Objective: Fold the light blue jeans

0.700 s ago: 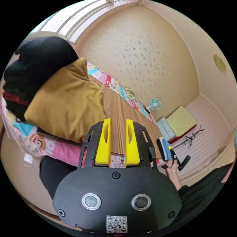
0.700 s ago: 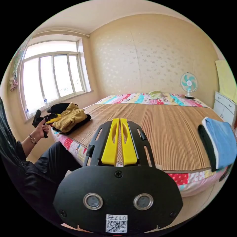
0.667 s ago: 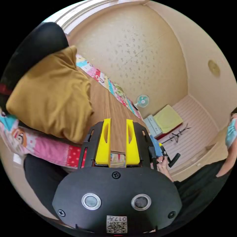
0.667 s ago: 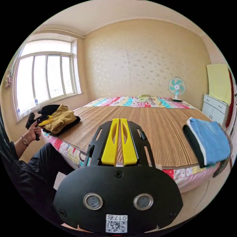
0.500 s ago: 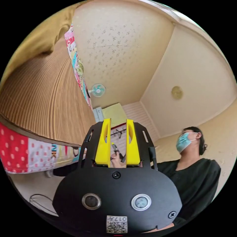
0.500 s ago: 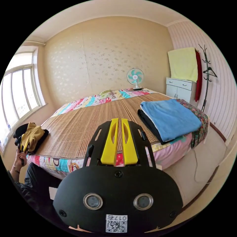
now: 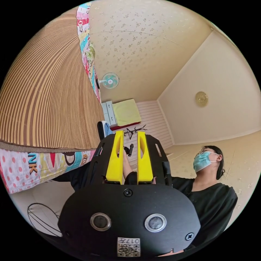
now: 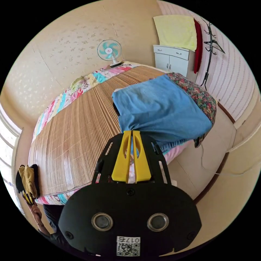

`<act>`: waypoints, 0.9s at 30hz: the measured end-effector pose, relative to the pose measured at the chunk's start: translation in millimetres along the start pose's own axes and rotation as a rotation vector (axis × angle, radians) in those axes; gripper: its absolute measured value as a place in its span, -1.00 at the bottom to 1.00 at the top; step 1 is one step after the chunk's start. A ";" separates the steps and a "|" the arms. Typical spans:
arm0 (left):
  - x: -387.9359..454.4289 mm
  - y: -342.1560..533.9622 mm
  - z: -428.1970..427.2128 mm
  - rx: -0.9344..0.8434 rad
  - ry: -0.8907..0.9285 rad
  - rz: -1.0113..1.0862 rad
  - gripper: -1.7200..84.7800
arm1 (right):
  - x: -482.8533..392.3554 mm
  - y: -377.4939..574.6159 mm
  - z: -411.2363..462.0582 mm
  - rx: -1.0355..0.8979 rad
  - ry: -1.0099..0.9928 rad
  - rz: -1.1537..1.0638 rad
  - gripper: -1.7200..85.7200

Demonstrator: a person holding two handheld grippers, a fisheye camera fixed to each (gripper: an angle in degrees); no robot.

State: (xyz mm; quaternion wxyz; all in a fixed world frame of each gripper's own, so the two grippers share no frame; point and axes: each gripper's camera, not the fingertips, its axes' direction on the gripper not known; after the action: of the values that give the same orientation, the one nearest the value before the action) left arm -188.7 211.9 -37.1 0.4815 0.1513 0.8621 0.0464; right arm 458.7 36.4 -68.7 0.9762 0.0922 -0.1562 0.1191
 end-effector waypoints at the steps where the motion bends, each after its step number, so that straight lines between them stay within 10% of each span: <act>1: 2.9 1.7 -1.7 0.002 0.001 0.017 -0.82 | -27.4 -11.4 -11.8 0.049 -0.112 -0.073 -0.94; 16: 17.5 22.6 -23.0 0.007 -0.165 0.094 -0.86 | -280.8 179.1 36.0 -0.432 -1.288 -0.576 -0.92; 23: 10.2 22.1 1.6 -0.065 -0.368 0.149 -0.86 | -128.9 154.7 -26.7 -0.158 -0.474 -0.241 -0.81; 27: -18.2 20.3 64.2 -0.151 -0.334 0.129 -0.84 | -67.8 149.5 -5.1 -0.350 -0.055 -0.062 -0.76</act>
State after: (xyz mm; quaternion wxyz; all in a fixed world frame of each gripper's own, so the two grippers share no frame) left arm -121.2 221.4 -51.8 0.6238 0.1755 0.7528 0.1159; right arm 358.5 166.5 -74.2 0.9759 -0.0711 -0.1983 0.0573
